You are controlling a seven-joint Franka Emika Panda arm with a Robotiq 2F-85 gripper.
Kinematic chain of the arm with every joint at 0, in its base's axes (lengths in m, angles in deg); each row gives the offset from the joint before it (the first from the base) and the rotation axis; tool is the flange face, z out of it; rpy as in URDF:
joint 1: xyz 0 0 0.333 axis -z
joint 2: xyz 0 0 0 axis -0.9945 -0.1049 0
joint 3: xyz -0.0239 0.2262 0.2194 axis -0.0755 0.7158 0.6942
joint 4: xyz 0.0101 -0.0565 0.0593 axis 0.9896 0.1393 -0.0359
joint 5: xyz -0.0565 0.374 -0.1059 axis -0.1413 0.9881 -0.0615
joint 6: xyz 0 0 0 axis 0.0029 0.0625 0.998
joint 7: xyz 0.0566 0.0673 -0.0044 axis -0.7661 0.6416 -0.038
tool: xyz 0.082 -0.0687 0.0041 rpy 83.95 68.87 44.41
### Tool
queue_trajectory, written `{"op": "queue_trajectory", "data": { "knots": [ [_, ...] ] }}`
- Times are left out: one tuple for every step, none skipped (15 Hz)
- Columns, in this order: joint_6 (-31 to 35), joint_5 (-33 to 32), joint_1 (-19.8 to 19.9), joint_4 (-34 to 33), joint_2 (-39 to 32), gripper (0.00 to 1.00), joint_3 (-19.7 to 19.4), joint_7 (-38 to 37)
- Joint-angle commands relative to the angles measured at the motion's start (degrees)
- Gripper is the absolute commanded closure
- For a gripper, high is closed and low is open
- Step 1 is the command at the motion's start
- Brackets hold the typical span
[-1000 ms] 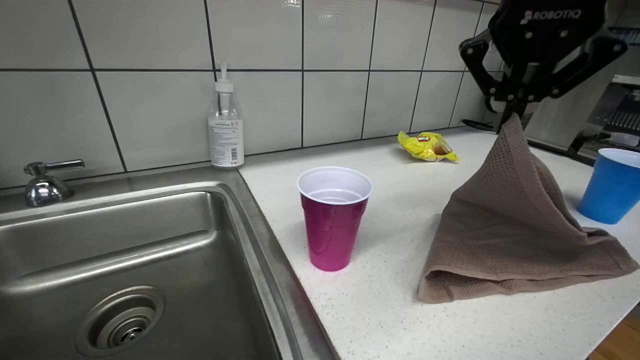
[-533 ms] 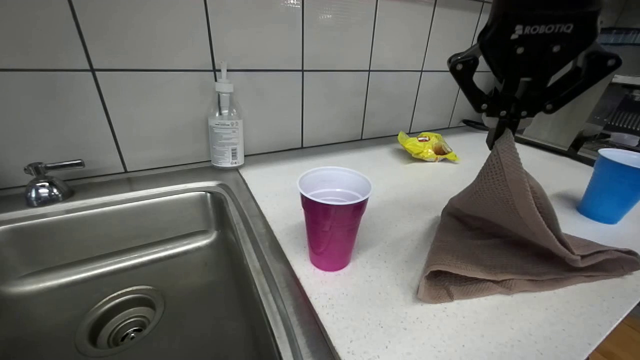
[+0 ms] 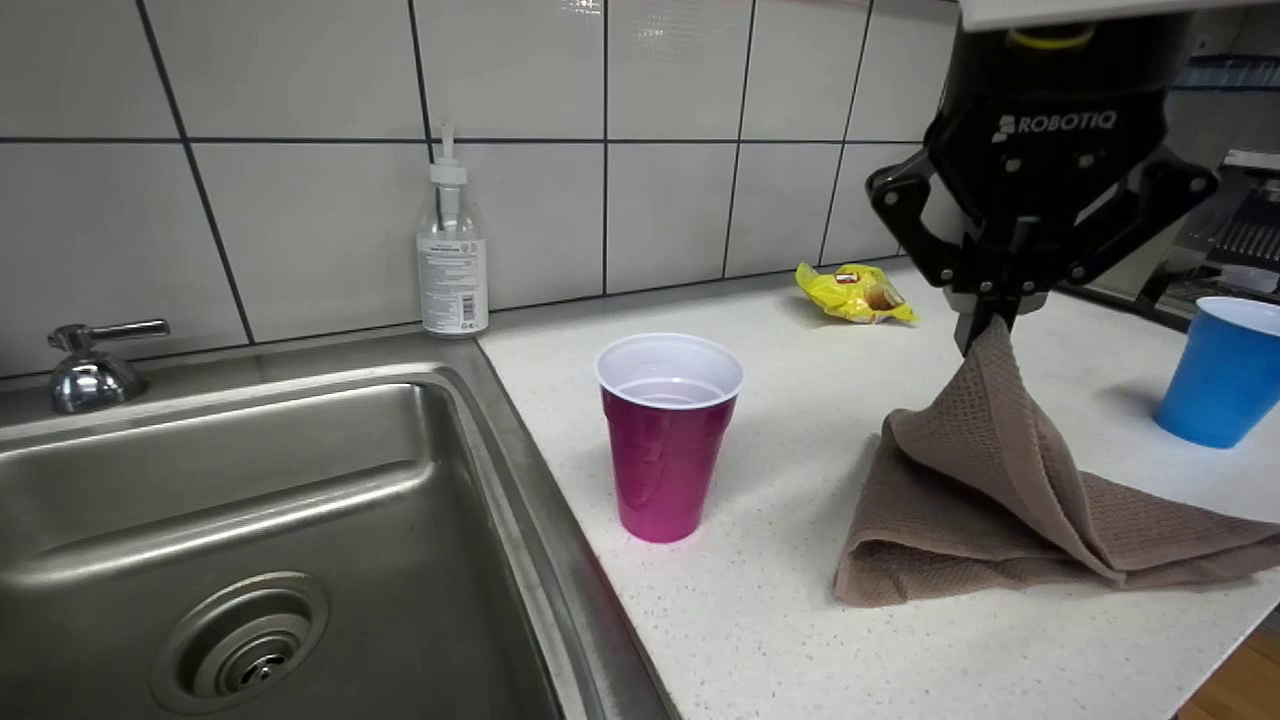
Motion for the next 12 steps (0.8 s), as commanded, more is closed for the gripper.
{"op": "queue_trajectory", "data": {
  "knots": [
    [-0.76, -0.14, -0.77, -0.96, -1.01, 0.99, 0.64, -1.71],
    [-0.75, -0.23, -0.98, -0.96, -1.25, 0.99, 0.73, -1.88],
    [-0.69, -0.19, -1.19, -0.95, -1.47, 0.99, 0.78, -1.88],
    [-0.66, -0.31, -1.43, -0.98, -1.78, 0.99, 0.92, -2.11],
    [-0.69, -0.32, -1.65, -1.00, -2.05, 0.99, 1.02, -2.18],
    [-0.71, -0.41, -1.87, -1.05, -2.36, 0.99, 1.13, -2.40],
    [-0.69, -0.52, -2.09, -1.04, -2.59, 0.99, 1.20, -2.64],
    [-0.67, -0.60, -2.33, -1.10, -2.91, 0.99, 1.26, -2.97],
    [-0.59, -0.48, -2.54, -1.09, -3.15, 0.99, 1.25, -3.07],
    [-0.51, -0.47, -2.79, -1.11, -3.49, 0.99, 1.29, -3.31],
    [-0.47, -0.44, -3.01, -1.15, -3.80, 0.99, 1.31, -3.51],
    [-0.40, -0.40, -3.17, -1.20, -4.17, 0.99, 1.37, -3.81]
  ]
}}
